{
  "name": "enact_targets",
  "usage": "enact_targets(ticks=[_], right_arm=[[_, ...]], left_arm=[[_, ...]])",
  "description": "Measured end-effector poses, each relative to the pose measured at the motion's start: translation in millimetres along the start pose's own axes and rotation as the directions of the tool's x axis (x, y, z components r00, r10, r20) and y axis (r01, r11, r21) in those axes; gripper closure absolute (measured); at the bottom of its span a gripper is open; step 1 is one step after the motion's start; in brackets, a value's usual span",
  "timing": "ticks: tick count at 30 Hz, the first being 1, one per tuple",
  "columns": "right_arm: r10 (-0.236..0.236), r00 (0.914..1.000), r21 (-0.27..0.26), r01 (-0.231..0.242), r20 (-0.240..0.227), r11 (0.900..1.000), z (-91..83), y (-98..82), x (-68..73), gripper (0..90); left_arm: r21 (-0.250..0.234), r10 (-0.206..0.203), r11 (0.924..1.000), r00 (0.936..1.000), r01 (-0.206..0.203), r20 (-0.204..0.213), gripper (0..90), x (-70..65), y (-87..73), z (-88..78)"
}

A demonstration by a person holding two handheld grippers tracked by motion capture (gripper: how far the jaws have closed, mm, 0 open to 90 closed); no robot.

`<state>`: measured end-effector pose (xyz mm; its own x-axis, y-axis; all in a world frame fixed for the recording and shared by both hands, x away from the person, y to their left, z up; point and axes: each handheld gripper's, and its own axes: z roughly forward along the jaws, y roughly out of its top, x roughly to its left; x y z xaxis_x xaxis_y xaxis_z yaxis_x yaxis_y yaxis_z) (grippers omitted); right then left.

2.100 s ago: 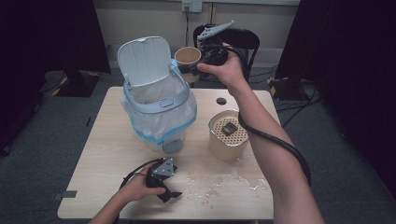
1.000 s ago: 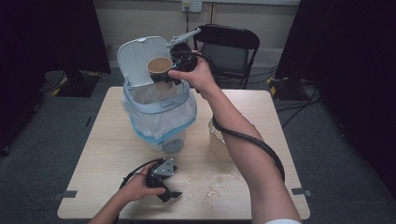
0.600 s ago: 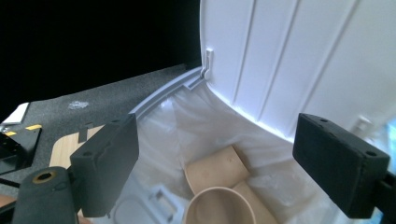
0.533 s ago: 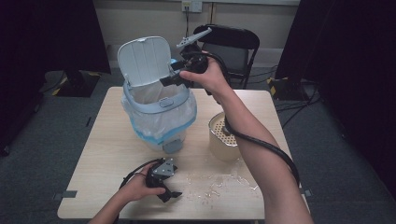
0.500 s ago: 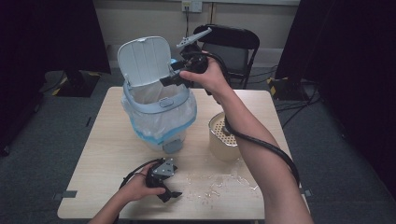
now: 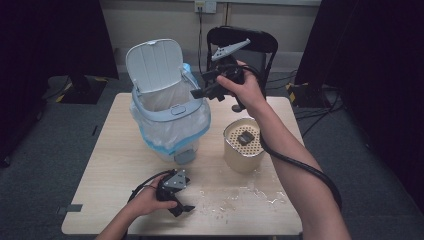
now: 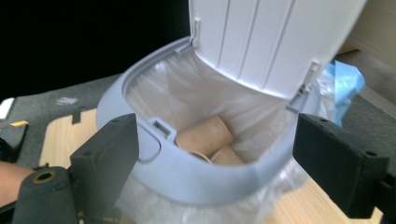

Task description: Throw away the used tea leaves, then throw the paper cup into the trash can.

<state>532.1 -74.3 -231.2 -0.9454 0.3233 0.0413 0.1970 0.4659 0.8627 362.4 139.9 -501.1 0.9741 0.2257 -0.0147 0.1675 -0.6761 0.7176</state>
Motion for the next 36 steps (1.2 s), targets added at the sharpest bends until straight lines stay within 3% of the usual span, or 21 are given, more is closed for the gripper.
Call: enact_targets(ticks=[16,36], right_arm=[[-0.001,0.9996,0.001,0.001,0.028,1.0,-32.3,-25.9,7.0,13.9],[-0.009,0.9991,0.031,0.008,0.042,0.999,-72.5,-84.1,23.0,13.9]], left_arm=[[0.0,0.005,1.0,1.0,-0.005,-0.002,2.8,0.3,0.1,-0.1],[-0.004,0.004,1.0,1.0,-0.004,-0.005,2.8,0.2,0.0,0.3]])
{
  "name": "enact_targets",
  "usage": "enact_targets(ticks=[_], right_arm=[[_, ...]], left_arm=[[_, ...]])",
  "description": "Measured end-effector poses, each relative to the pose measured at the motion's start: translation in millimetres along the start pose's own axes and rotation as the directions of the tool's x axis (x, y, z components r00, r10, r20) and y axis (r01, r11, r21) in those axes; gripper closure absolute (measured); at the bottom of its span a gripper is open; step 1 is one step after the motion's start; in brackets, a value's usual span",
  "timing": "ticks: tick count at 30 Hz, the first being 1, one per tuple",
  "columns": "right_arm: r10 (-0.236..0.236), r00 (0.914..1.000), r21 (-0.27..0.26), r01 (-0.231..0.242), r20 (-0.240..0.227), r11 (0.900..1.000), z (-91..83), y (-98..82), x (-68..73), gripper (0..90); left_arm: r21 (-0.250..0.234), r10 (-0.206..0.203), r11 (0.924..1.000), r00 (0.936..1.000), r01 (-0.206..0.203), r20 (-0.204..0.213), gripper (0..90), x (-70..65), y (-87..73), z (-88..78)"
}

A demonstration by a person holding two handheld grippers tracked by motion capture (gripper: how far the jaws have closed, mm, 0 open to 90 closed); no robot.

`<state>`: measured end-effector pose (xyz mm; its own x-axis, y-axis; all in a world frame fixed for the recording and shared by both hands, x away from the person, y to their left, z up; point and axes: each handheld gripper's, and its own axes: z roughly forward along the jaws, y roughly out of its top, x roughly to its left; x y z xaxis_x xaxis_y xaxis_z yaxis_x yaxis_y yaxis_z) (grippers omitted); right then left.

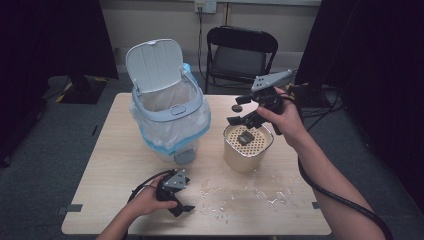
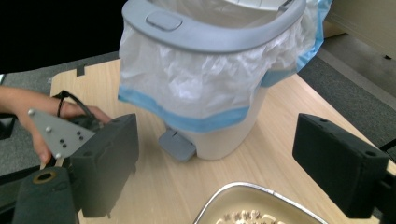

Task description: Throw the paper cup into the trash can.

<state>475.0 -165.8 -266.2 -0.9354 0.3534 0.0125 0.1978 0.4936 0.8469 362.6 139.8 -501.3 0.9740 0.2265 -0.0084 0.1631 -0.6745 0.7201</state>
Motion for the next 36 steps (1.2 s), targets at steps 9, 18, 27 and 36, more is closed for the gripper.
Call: enact_targets(ticks=[9,18,27,36], right_arm=[[0.01,0.9998,0.006,-0.01,-0.015,1.0,-8.5,-29.6,12.2,13.9],[0.019,0.9997,0.006,-0.019,-0.012,1.0,-18.0,-61.6,25.1,13.9],[0.009,0.9999,0.007,-0.009,-0.005,1.0,-34.8,-85.3,39.1,13.9],[0.025,0.9997,0.015,-0.025,-0.005,1.0,-42.3,-116.0,49.0,13.9]], left_arm=[[-0.006,0.0,1.0,1.0,0.0,-0.001,2.8,-0.1,-0.3,0.4],[0.0,-0.003,1.0,1.0,0.003,0.002,2.8,-0.2,-0.2,0.2],[0.0,-0.004,1.0,1.0,0.004,0.001,2.8,-0.3,-0.2,0.2],[0.002,-0.003,1.0,1.0,0.003,0.001,2.4,-0.5,0.0,0.4]])
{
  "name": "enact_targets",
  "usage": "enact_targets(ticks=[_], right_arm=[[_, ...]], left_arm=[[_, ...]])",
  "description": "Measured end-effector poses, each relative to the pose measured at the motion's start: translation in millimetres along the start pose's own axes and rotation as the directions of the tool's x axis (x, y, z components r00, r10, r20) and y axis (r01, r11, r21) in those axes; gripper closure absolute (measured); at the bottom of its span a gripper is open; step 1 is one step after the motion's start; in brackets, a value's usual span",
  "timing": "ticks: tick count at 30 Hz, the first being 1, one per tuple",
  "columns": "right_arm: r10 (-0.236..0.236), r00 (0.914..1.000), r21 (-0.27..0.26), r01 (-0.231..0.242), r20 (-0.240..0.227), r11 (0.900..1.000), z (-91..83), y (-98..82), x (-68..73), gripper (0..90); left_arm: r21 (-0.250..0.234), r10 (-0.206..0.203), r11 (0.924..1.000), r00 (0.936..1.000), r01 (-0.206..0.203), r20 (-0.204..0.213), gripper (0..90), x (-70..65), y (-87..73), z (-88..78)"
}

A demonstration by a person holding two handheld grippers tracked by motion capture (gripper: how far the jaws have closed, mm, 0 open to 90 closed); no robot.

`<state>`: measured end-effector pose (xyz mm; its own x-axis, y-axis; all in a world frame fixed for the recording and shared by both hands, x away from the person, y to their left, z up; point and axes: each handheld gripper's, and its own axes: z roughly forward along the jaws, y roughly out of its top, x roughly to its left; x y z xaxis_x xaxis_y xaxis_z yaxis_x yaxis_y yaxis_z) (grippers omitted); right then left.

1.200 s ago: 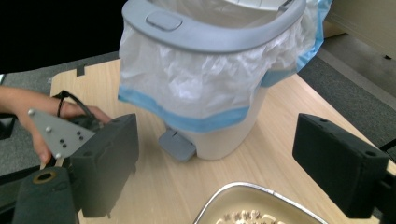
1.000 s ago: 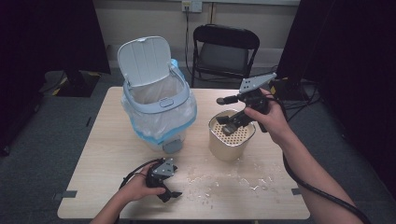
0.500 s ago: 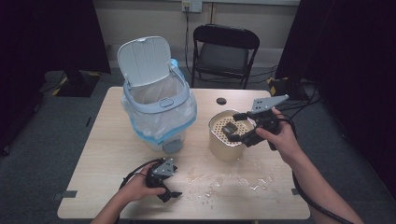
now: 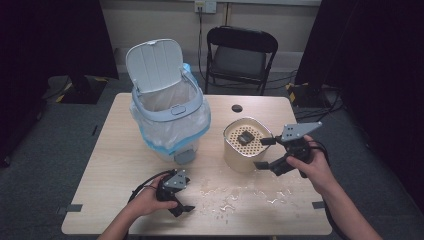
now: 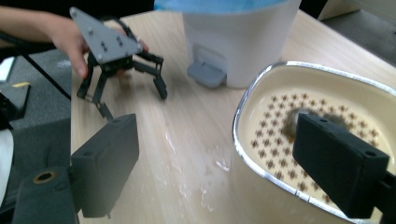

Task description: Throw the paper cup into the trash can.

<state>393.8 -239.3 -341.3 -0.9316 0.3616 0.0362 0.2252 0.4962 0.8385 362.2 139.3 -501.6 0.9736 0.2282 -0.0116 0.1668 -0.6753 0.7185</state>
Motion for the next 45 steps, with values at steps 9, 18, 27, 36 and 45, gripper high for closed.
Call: enact_targets(ticks=[9,18,27,36,45], right_arm=[[0.021,0.9997,0.013,-0.021,-0.01,1.0,4.3,-34.7,9.9,13.9],[0.03,0.9995,0.045,-0.03,-0.01,0.999,13.5,-69.3,20.5,14.0],[0.049,0.9988,0.082,-0.049,-0.002,0.995,25.2,-99.6,23.2,14.0],[0.084,0.9964,0.097,-0.085,0.012,0.992,33.8,-125.8,20.0,14.0],[0.091,0.9921,0.094,-0.099,0.087,0.991,41.2,-148.8,14.5,14.1]], left_arm=[[0.002,0.002,1.0,1.0,-0.002,-0.001,2.3,0.0,0.2,0.0],[0.001,0.001,1.0,1.0,-0.001,-0.001,2.3,0.0,0.2,0.1],[0.002,0.001,1.0,1.0,-0.001,-0.001,2.3,0.0,0.2,0.1],[0.001,0.001,1.0,1.0,-0.001,-0.001,2.3,-0.1,0.2,0.1],[0.002,0.001,1.0,1.0,-0.001,-0.001,2.2,-0.1,0.2,0.1]])
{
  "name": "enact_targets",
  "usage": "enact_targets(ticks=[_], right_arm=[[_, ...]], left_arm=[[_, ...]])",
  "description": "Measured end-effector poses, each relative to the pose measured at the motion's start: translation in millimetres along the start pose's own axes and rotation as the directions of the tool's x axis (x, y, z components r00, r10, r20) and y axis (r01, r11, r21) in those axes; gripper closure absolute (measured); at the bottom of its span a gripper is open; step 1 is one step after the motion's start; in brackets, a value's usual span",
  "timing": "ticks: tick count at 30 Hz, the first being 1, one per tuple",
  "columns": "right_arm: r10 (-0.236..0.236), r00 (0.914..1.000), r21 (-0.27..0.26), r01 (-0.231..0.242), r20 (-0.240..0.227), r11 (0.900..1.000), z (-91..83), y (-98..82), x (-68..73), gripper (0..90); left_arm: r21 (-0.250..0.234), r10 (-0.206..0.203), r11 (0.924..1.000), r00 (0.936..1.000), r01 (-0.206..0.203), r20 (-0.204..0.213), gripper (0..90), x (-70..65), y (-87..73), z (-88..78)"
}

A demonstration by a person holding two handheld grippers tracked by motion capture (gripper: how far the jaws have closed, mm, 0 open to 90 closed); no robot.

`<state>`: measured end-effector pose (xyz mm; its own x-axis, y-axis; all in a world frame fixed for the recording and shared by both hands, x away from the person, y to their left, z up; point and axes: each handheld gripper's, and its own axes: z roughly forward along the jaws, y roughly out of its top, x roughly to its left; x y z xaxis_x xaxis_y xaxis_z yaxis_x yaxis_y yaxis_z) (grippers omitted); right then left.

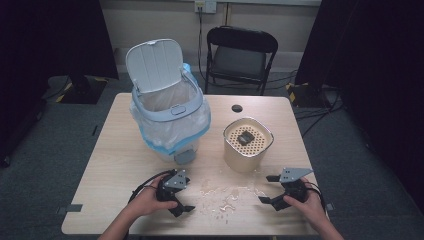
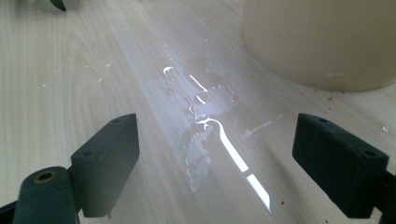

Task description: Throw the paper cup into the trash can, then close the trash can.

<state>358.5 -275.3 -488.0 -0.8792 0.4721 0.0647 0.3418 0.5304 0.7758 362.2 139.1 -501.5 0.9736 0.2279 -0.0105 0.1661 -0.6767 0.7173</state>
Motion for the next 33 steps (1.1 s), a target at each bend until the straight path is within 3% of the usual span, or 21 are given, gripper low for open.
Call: enact_targets(ticks=[12,20,25,28,33], right_arm=[[-0.065,0.9969,0.063,0.062,0.044,0.996,7.5,-8.8,2.7,14.4],[-0.059,0.9977,0.067,0.057,0.034,0.996,7.2,-9.3,2.8,14.1],[-0.058,0.9978,0.068,0.055,0.034,0.996,7.2,-9.4,3.0,13.9],[-0.058,0.9978,0.068,0.056,0.033,0.996,7.3,-9.4,3.0,13.9],[-0.06,0.9977,0.069,0.058,0.031,0.996,7.3,-9.4,3.1,13.5]], left_arm=[[-0.01,-0.013,0.9999,0.9999,0.013,-0.005,1.7,-1.4,0.1,1.4],[0.002,-0.021,0.9998,0.9996,0.021,-0.018,2.5,-2.1,-0.6,-1.1],[0.023,-0.072,0.997,0.9961,0.073,-0.052,19.1,-1.1,-1.1,-12.5],[0.017,-0.114,0.9932,0.9913,0.115,-0.066,17.3,-0.5,-4.0,-21.8],[0.024,-0.122,0.9919,0.9892,0.125,-0.081,15.8,-0.1,-9.7,-42.1]])
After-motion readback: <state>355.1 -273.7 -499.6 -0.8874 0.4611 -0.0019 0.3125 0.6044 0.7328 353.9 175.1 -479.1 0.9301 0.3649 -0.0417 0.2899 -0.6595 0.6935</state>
